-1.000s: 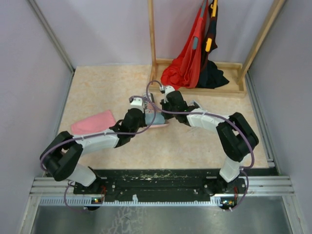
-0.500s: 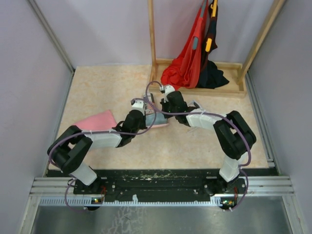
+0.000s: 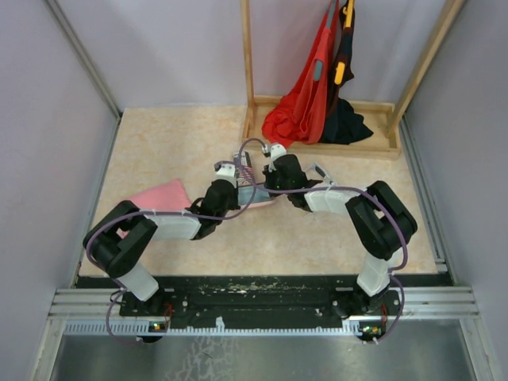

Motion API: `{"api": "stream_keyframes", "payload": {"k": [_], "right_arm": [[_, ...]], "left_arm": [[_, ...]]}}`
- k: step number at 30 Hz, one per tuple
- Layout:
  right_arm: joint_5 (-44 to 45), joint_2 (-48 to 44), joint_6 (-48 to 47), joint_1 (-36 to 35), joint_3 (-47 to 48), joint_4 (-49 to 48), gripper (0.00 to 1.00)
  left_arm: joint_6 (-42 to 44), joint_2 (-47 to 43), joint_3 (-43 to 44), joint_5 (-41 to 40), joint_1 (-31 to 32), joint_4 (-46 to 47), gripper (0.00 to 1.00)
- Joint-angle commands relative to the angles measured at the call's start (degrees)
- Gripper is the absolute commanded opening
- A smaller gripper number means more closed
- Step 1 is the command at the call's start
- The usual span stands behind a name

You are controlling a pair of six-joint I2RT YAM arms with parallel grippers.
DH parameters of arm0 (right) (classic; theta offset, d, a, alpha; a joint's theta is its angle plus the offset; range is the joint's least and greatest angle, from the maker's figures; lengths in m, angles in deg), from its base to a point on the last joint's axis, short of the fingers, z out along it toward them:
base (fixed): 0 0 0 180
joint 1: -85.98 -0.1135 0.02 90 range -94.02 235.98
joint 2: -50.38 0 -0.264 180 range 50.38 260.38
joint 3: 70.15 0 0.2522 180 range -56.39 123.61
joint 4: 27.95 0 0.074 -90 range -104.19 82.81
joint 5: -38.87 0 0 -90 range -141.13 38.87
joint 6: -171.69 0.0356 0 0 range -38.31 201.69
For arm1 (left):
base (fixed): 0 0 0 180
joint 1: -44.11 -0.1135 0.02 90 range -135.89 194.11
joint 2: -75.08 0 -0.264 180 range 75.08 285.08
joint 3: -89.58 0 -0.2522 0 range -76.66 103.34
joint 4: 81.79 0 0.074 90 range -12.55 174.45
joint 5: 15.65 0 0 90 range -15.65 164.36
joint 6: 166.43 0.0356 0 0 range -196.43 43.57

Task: Organize the sunglasses
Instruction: Place the glasses cleaning cloth in the sunglasses case.

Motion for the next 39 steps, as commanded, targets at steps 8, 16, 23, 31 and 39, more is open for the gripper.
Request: {"api": "stream_keyframes", "payload": {"k": [8, 16, 23, 31, 39], "right_arm": [[0.6, -0.6, -0.1, 0.4, -0.5, -6.4, 0.0], [0.5, 0.4, 0.4, 0.4, 0.2, -6.6, 0.0], [0.4, 1.6, 0.5, 0.5, 0.8, -6.9, 0.0], [0.5, 2.7, 0.9, 0.4, 1.3, -7.6, 0.0], [1.5, 2.2, 1.2, 0.5, 0.5, -9.0, 0.0]], "left_arm": [[0.8, 1.3, 0.1, -1.9, -0.6, 3.1, 0.01], [1.1, 2.1, 0.2, -2.6, -0.6, 3.5, 0.01], [1.4, 2.8, 0.6, -3.1, -0.7, 3.8, 0.01], [1.6, 3.2, 1.1, -3.9, -0.8, 4.0, 0.02], [1.6, 3.5, 1.1, -3.6, -0.8, 4.1, 0.06]]}}
